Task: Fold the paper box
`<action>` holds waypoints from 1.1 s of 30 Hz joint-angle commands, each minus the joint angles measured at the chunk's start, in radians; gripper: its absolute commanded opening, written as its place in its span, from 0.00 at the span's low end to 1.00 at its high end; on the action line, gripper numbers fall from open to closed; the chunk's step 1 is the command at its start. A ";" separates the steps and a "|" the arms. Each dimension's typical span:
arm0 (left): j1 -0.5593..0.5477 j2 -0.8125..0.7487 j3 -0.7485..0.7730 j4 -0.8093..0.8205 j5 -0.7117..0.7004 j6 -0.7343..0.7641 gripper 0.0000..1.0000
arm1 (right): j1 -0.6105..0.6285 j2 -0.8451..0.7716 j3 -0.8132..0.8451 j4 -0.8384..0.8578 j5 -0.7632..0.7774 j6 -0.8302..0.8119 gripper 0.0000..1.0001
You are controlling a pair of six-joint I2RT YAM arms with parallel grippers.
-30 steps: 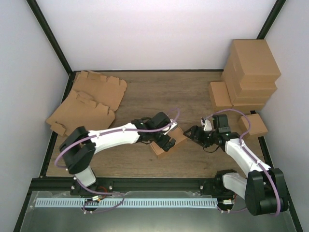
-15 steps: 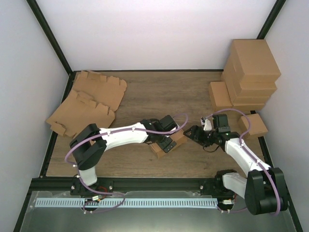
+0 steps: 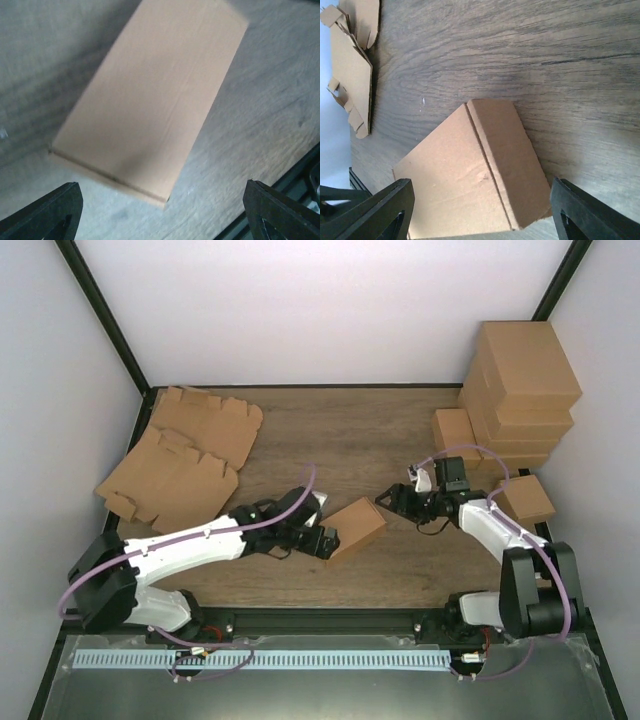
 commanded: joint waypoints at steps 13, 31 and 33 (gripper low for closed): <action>0.034 -0.100 -0.266 0.242 0.119 -0.212 0.87 | 0.002 0.093 0.023 0.084 -0.090 -0.084 0.75; 0.087 -0.134 -0.482 0.510 0.178 -0.378 0.46 | 0.002 0.143 0.072 0.117 -0.072 -0.043 0.74; 0.118 -0.165 -0.548 0.625 0.239 -0.427 0.43 | 0.002 0.152 0.070 0.129 -0.077 -0.040 0.74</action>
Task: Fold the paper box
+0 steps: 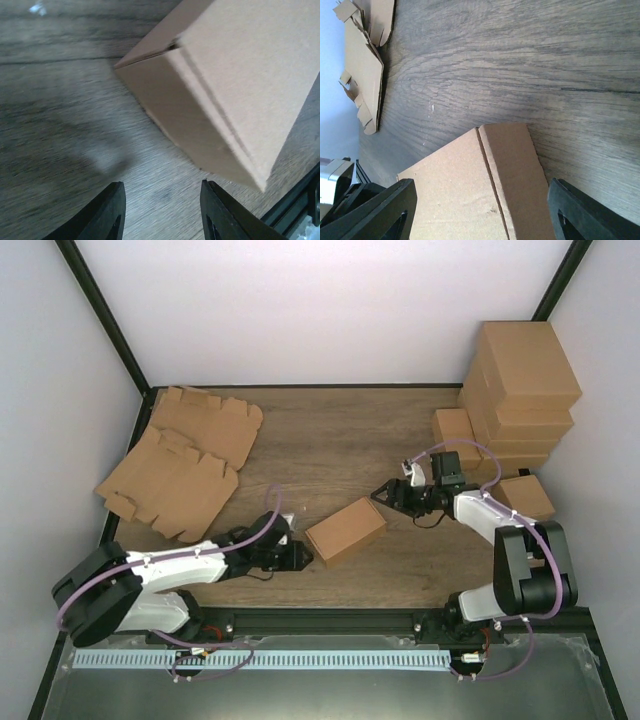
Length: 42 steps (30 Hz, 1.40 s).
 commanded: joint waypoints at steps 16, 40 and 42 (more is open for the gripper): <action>0.139 -0.019 -0.207 0.604 0.297 -0.239 0.51 | 0.002 0.061 0.008 0.064 -0.016 0.009 0.73; 0.193 0.141 -0.231 0.703 0.362 -0.269 0.38 | 0.002 0.071 -0.041 0.066 -0.007 -0.011 0.73; 0.193 0.155 -0.231 0.736 0.378 -0.274 0.41 | 0.002 0.071 -0.043 0.065 -0.007 -0.012 0.73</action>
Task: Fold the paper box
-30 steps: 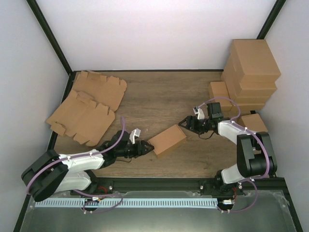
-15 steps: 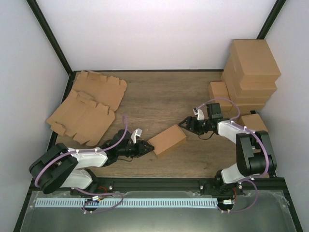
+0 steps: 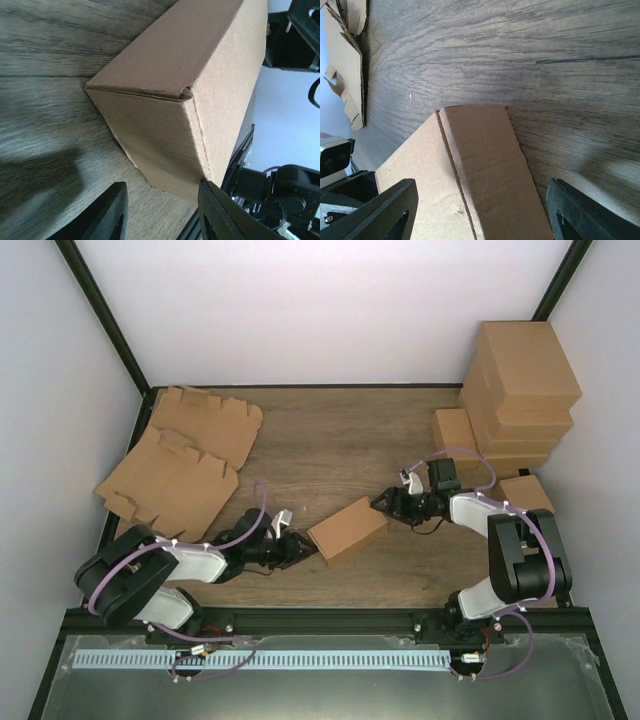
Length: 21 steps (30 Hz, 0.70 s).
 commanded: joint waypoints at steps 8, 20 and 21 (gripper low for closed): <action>0.005 -0.058 -0.001 0.050 0.011 0.005 0.45 | 0.002 0.000 0.000 0.015 -0.002 -0.014 0.73; 0.005 0.049 0.008 0.071 0.014 -0.015 0.35 | 0.002 -0.001 -0.005 0.018 -0.007 -0.014 0.73; 0.005 0.048 0.007 0.061 0.008 -0.016 0.32 | 0.002 -0.001 -0.007 0.018 -0.006 -0.016 0.73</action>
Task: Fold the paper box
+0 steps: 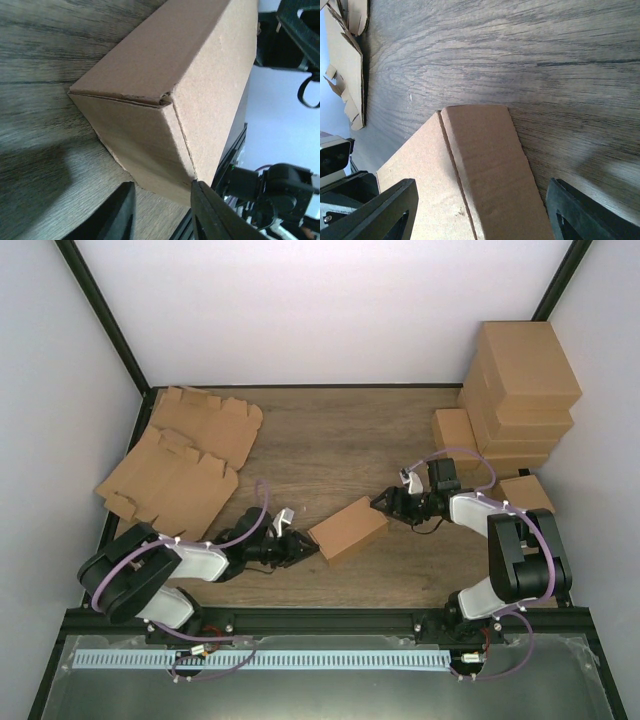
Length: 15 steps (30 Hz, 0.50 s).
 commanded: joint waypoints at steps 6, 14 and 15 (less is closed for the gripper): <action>0.008 -0.020 -0.034 -0.030 -0.051 -0.021 0.24 | 0.002 -0.010 -0.008 0.000 -0.001 -0.020 0.73; 0.012 -0.033 -0.067 -0.051 -0.056 -0.020 0.22 | 0.002 -0.021 0.002 -0.007 -0.091 -0.026 0.73; 0.013 -0.033 -0.069 -0.051 -0.057 -0.020 0.22 | 0.002 -0.020 0.000 -0.004 -0.124 -0.027 0.73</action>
